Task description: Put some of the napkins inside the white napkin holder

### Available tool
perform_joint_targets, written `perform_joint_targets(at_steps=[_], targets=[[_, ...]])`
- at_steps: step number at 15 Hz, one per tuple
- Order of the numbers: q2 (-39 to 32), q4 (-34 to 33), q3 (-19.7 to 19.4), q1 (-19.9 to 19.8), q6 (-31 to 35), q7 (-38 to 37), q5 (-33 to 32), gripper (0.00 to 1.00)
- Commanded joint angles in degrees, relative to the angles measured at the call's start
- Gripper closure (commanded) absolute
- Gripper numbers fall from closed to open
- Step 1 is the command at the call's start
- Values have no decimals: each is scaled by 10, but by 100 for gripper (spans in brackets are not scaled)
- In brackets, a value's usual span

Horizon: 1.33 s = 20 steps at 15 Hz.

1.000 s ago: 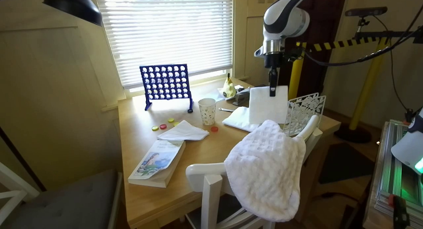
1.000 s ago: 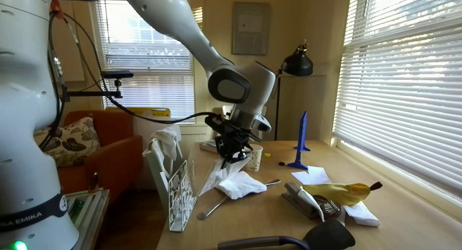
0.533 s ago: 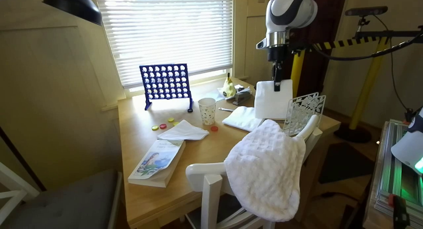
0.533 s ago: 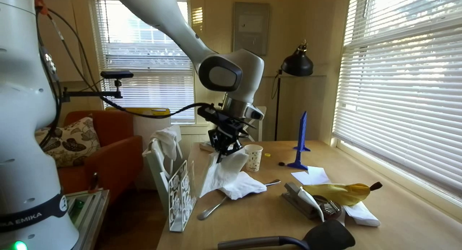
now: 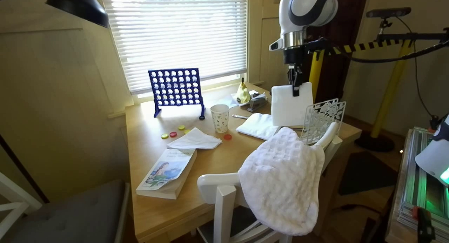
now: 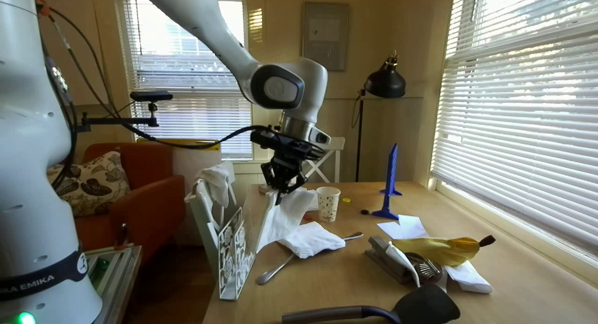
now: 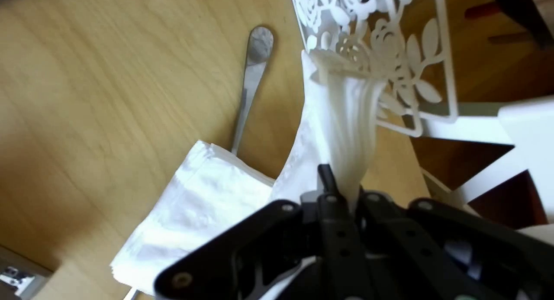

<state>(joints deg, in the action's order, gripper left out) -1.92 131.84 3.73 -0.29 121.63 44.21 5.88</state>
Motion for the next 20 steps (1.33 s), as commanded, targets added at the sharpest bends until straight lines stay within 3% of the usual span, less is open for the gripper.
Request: perform_joint_targets(at_steps=[1, 7, 13, 20], targets=[[114, 75, 19, 37, -37, -21, -81, 99], [249, 122, 63, 94, -126, -117, -219, 99], [336, 142, 92, 123, -146, -236, -327, 99], [355, 157, 86, 138, -137, -294, -331, 99]])
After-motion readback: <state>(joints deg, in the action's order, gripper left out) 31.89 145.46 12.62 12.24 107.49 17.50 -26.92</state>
